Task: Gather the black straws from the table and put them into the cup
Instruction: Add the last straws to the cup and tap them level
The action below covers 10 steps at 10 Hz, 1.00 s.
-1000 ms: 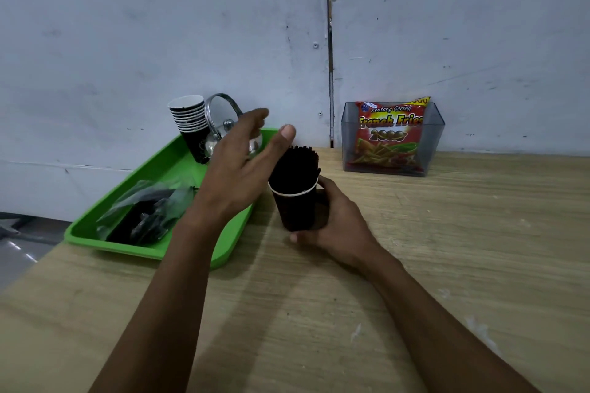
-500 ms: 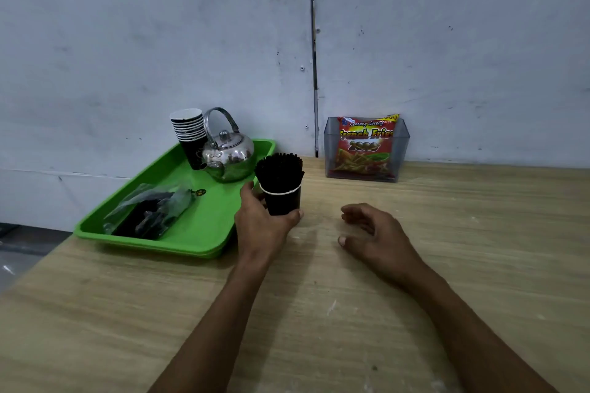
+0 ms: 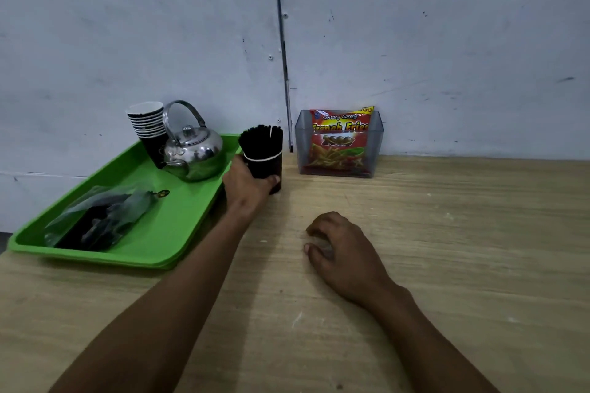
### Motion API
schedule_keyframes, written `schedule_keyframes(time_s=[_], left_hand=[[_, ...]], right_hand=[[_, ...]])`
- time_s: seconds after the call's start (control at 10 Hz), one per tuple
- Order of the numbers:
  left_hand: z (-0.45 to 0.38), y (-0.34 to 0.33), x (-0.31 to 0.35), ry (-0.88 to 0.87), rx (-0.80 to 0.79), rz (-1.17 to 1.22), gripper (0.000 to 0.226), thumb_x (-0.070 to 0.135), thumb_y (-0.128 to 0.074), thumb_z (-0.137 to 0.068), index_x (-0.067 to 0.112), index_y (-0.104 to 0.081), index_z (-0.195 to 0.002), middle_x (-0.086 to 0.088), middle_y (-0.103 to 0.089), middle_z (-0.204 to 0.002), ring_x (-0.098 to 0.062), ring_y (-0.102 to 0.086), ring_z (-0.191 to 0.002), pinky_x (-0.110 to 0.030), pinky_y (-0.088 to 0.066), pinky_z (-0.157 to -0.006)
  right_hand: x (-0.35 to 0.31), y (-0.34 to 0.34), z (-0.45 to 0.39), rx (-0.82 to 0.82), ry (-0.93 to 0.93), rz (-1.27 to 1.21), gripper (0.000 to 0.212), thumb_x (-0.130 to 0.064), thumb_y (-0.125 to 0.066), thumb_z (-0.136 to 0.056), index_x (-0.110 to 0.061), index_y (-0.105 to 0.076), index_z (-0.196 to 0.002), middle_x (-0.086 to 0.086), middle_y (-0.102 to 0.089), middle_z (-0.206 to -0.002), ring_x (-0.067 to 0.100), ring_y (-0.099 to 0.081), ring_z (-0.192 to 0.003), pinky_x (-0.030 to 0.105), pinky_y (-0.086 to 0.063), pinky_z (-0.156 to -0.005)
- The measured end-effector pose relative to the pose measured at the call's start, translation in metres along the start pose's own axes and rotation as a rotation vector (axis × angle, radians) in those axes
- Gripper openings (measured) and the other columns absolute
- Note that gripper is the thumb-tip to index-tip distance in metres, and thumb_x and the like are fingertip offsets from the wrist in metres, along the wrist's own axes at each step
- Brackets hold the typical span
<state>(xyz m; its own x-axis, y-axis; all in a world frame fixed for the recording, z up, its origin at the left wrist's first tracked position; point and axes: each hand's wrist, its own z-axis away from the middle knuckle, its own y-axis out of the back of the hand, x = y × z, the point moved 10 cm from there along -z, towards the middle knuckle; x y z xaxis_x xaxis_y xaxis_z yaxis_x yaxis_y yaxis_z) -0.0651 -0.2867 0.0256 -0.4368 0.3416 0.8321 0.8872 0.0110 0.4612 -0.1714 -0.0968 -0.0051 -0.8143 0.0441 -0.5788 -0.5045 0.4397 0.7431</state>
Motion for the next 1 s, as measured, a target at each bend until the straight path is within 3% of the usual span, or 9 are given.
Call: schedule_keyframes(time_s=[0.3, 0.4, 0.7, 0.8, 0.9, 1.0], left_hand=[[-0.067, -0.062, -0.006, 0.013, -0.074, -0.011, 0.055, 0.018, -0.082, -0.071, 0.004, -0.052, -0.114, -0.017, -0.062, -0.119, -0.026, -0.059, -0.103, -0.025, -0.042, -0.079], [-0.078, -0.07, -0.008, 0.012, -0.081, -0.016, 0.051, 0.018, -0.081, -0.071, 0.006, -0.051, -0.11, -0.016, -0.061, -0.115, -0.02, -0.054, -0.092, -0.025, -0.042, -0.077], [-0.085, -0.075, -0.009, 0.014, -0.11, 0.036, 0.066, 0.017, -0.083, -0.066, 0.004, -0.048, -0.121, -0.015, -0.063, -0.115, -0.029, -0.061, -0.104, -0.035, -0.052, -0.087], [-0.076, -0.065, -0.006, 0.026, -0.11, 0.003, 0.061, 0.021, -0.081, -0.068, 0.002, -0.048, -0.115, -0.017, -0.059, -0.105, -0.035, -0.059, -0.103, -0.032, -0.045, -0.074], [-0.064, -0.054, -0.004, 0.042, -0.118, 0.035, 0.051, 0.022, -0.08, -0.067, 0.003, -0.05, -0.103, -0.008, -0.053, -0.088, -0.038, -0.059, -0.098, -0.03, -0.039, -0.066], [-0.045, -0.041, 0.0, 0.061, -0.184, 0.084, 0.054, 0.024, -0.08, -0.069, 0.006, -0.05, -0.111, -0.008, -0.06, -0.104, -0.034, -0.06, -0.101, -0.039, -0.053, -0.076]], right_hand=[[0.007, 0.0, -0.004, 0.037, -0.002, -0.048, 0.027, -0.035, -0.062, -0.088, -0.021, -0.067, -0.111, -0.013, -0.055, -0.113, 0.002, -0.05, -0.105, 0.018, -0.043, -0.089], [0.009, -0.001, -0.005, 0.049, 0.002, -0.067, 0.026, -0.036, -0.063, -0.086, -0.022, -0.068, -0.108, -0.015, -0.055, -0.111, 0.0, -0.05, -0.105, 0.016, -0.042, -0.09], [0.018, 0.004, -0.009, 0.072, -0.033, -0.16, 0.022, -0.025, -0.07, -0.083, -0.018, -0.071, -0.103, -0.011, -0.061, -0.107, 0.004, -0.057, -0.102, 0.025, -0.047, -0.091], [0.019, 0.004, -0.01, 0.055, -0.058, -0.189, 0.022, -0.023, -0.07, -0.084, -0.018, -0.071, -0.105, -0.011, -0.061, -0.108, 0.003, -0.057, -0.102, 0.027, -0.048, -0.091], [0.02, 0.006, -0.01, 0.047, -0.078, -0.226, 0.021, -0.019, -0.072, -0.083, -0.016, -0.072, -0.104, -0.008, -0.063, -0.106, 0.004, -0.059, -0.101, 0.028, -0.049, -0.091], [0.02, 0.007, -0.008, 0.028, -0.098, -0.271, 0.021, -0.015, -0.072, -0.083, -0.013, -0.072, -0.103, -0.006, -0.064, -0.106, 0.005, -0.06, -0.099, 0.025, -0.049, -0.09]])
